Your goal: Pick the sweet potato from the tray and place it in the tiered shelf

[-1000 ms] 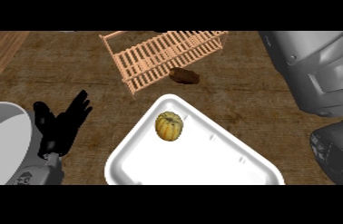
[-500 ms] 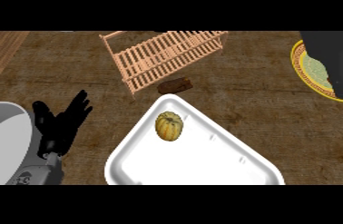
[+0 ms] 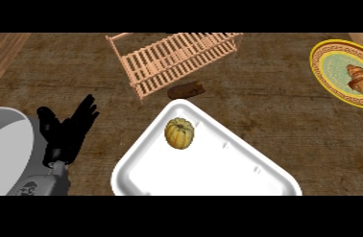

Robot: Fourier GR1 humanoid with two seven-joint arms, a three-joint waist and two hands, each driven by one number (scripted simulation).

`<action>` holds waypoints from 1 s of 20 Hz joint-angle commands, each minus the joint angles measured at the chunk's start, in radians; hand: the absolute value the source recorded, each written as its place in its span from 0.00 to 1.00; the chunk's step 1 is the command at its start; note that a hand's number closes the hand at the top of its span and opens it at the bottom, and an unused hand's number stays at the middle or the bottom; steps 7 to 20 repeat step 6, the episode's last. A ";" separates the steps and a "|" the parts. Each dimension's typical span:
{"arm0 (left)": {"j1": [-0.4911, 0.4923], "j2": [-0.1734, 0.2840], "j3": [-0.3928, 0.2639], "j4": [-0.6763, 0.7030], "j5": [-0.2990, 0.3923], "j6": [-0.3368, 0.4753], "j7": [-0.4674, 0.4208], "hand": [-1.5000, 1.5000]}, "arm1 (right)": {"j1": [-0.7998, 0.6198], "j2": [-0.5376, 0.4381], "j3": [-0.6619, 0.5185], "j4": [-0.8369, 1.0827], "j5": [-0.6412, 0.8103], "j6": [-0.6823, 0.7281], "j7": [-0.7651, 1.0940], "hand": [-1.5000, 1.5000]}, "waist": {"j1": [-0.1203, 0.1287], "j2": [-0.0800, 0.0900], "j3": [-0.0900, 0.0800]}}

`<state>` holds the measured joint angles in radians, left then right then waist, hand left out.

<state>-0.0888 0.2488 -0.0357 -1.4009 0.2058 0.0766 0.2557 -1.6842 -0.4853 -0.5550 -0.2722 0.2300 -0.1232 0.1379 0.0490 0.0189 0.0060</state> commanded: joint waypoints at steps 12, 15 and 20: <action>-0.025 0.003 0.018 0.095 0.015 -0.032 0.014 0.50 | 0.059 -0.206 -0.045 0.039 -0.045 0.221 -0.015 0.00 | -0.003 0.012 -0.007; -0.025 0.003 0.018 0.095 0.015 -0.032 0.014 0.50 | 0.059 -0.206 -0.045 0.039 -0.045 0.221 -0.015 0.00 | -0.003 0.012 -0.007; -0.025 0.003 0.018 0.095 0.015 -0.032 0.014 0.50 | 0.059 -0.206 -0.045 0.039 -0.045 0.221 -0.015 0.00 | -0.003 0.012 -0.007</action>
